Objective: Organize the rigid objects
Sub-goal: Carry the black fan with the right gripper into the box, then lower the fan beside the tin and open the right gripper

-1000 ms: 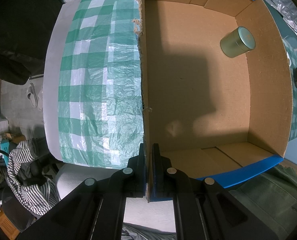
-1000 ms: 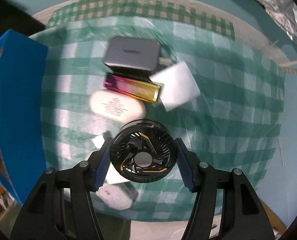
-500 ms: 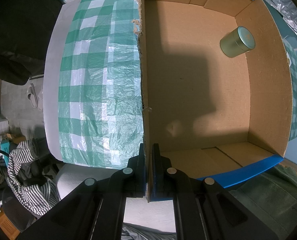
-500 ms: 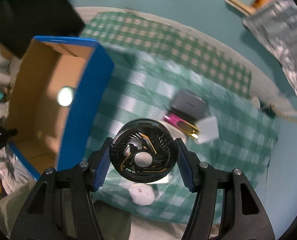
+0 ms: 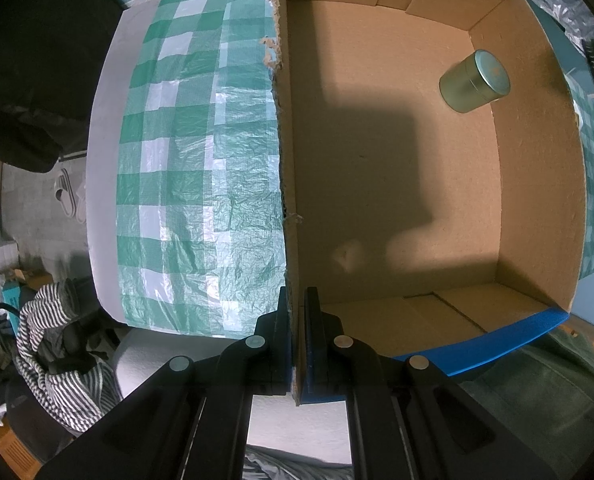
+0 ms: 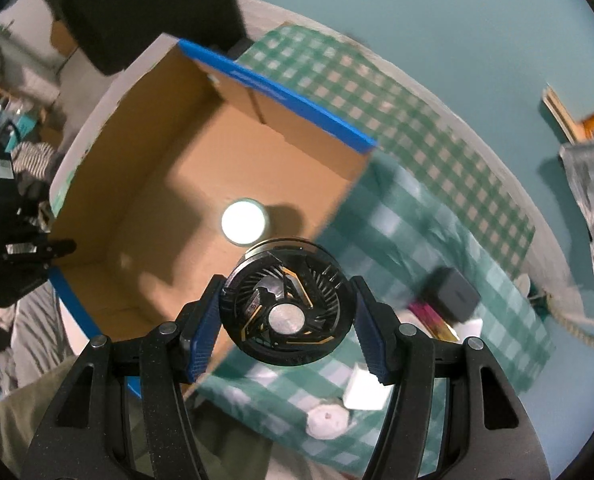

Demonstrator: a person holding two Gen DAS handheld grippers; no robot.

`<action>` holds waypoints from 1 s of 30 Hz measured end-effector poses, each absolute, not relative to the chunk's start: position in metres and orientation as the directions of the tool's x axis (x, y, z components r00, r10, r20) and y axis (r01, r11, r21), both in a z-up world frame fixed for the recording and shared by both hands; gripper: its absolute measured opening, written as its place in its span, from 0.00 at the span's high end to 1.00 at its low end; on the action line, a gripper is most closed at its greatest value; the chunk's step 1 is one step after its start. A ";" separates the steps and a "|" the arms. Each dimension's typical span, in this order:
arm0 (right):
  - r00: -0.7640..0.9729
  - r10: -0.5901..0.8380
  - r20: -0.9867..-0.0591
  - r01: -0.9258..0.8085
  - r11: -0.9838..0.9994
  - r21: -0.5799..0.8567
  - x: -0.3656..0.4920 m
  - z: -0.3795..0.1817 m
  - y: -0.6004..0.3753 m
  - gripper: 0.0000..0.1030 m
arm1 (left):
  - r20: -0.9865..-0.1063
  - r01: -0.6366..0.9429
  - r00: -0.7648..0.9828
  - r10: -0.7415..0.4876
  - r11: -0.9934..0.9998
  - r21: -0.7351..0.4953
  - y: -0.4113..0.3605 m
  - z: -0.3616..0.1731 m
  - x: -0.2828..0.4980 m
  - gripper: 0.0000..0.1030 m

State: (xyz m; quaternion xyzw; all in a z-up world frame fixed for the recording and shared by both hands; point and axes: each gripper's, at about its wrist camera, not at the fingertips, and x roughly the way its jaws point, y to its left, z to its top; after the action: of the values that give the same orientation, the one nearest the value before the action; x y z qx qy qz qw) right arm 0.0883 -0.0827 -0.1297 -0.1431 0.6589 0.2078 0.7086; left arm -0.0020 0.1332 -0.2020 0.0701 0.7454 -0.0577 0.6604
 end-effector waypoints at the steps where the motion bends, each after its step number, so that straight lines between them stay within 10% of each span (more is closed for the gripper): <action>1: 0.040 0.103 -0.994 -0.495 0.866 0.070 0.089 -0.133 -0.075 0.40 | -0.993 0.181 -0.118 0.028 0.983 0.006 0.133 -0.202 -0.002 0.95; 30: -0.034 0.014 -0.999 -0.583 0.812 0.031 0.085 -0.208 -0.025 0.40 | -0.992 0.172 -0.122 0.025 0.985 0.004 0.137 -0.202 -0.008 0.95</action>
State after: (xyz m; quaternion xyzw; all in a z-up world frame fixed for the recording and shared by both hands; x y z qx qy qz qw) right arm 0.0851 -0.0249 -0.2075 -0.2085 0.6830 0.2251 0.6629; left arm -0.0083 0.1367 -0.2024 0.0659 0.7468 -0.0557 0.6595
